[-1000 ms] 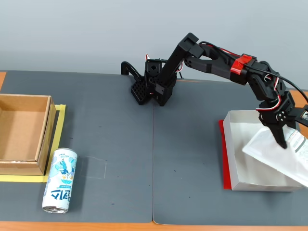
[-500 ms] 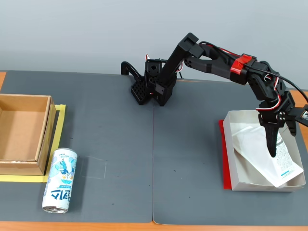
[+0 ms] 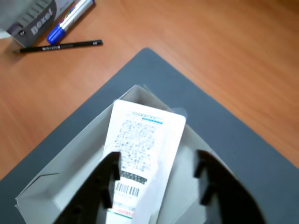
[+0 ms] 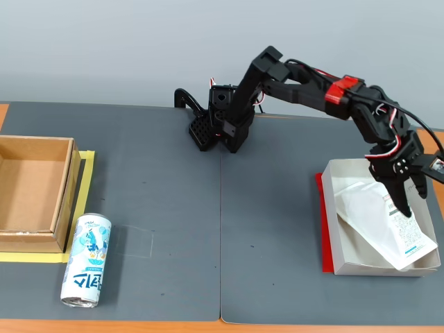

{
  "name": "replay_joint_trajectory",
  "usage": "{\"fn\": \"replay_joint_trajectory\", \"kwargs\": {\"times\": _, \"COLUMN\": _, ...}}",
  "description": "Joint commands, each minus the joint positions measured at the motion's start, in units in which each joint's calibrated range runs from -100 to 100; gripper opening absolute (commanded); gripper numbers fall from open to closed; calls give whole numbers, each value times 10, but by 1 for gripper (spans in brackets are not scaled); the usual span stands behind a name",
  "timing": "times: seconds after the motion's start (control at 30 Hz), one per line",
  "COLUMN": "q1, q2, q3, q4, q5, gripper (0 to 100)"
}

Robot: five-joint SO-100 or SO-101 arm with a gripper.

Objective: Pick the sandwich and put it in the gray box

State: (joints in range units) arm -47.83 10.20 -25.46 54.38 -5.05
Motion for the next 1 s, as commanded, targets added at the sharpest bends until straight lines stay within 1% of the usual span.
{"fn": "replay_joint_trajectory", "kwargs": {"times": 0.0, "q1": 20, "q2": -61, "q3": 9, "q4": 1, "q5": 2, "gripper": 8}}
{"fn": "replay_joint_trajectory", "kwargs": {"times": 0.17, "q1": 43, "q2": -124, "q3": 84, "q4": 1, "q5": 2, "gripper": 2}}
{"fn": "replay_joint_trajectory", "kwargs": {"times": 0.47, "q1": 118, "q2": -258, "q3": 237, "q4": 0, "q5": 2, "gripper": 2}}
{"fn": "replay_joint_trajectory", "kwargs": {"times": 0.97, "q1": 285, "q2": -524, "q3": 553, "q4": -7, "q5": 2, "gripper": 2}}
